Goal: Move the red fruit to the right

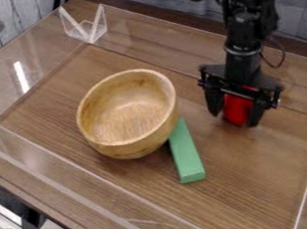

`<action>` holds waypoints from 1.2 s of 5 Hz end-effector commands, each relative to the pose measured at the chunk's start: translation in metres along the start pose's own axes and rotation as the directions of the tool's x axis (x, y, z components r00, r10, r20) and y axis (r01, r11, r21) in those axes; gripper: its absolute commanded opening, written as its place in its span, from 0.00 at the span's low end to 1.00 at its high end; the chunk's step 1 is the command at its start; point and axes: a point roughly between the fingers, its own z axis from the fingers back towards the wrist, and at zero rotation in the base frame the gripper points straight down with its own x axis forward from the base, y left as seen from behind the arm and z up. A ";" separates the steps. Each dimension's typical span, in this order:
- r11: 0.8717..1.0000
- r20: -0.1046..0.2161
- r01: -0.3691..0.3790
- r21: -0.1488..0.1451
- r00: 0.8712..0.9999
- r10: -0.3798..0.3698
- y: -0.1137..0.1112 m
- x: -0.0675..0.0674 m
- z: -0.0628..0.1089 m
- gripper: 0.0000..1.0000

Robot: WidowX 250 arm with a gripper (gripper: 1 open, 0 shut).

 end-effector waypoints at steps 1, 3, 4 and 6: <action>0.999 0.086 -0.017 -0.036 0.996 0.020 0.006 0.006 0.035 1.00; 0.994 0.146 -0.044 -0.097 0.988 0.058 0.023 -0.005 0.078 1.00; 0.991 0.167 -0.046 -0.123 0.984 0.066 0.027 -0.010 0.088 1.00; 0.992 0.177 -0.046 -0.118 0.982 0.066 0.022 -0.008 0.079 1.00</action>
